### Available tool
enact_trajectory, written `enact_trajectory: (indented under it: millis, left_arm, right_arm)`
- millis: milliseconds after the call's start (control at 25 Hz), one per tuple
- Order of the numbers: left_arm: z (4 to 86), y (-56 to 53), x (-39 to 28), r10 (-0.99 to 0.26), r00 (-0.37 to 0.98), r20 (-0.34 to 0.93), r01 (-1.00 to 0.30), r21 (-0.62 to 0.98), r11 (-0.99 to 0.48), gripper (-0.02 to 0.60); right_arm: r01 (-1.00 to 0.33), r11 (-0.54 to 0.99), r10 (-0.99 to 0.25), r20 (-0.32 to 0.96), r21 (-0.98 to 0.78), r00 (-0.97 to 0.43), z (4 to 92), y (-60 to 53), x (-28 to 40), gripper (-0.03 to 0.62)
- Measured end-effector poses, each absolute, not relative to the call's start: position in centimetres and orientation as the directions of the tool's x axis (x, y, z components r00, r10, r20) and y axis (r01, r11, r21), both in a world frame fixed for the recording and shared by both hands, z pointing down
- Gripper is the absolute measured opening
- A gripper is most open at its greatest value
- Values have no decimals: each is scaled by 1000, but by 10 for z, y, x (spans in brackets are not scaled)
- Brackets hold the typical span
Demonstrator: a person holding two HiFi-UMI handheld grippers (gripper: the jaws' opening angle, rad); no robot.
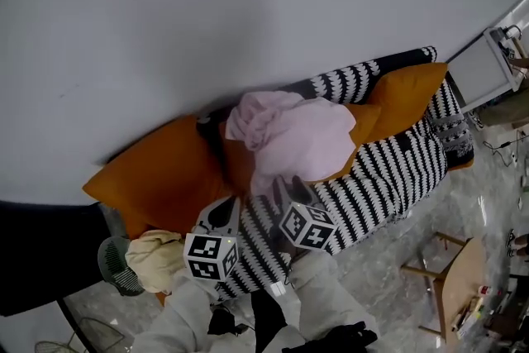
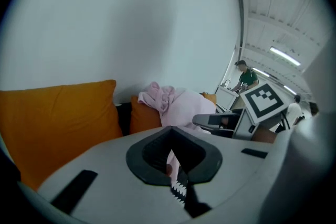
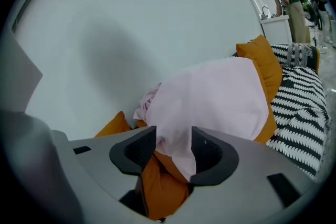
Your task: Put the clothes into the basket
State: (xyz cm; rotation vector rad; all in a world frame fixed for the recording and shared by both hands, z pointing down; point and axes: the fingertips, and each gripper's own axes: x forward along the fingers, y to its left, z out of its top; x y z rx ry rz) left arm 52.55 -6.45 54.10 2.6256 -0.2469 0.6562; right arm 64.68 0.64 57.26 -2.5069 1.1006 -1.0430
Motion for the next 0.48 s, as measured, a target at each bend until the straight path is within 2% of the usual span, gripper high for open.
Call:
enact_trajectory:
  millis: [120, 400, 440, 480]
  left_arm:
    - [547, -68, 522, -68, 864, 499, -276, 355, -893, 0]
    - [555, -85, 499, -104, 842, 529, -320, 334, -887, 0]
    - [556, -88, 496, -111, 841, 530, -326, 331, -885, 0]
    - [556, -91, 493, -119, 839, 531, -333, 329, -884, 0]
  right_arm:
    - [-562, -702, -706, 533, -437, 466, 582, -4, 653, 199]
    - [-526, -755, -646, 586, -392, 489, 601, -13, 667, 193]
    - [-515, -766, -632, 594, -384, 497, 603, -11, 670, 161]
    - [-506, -775, -621, 600, -378, 503, 604, -9, 673, 69]
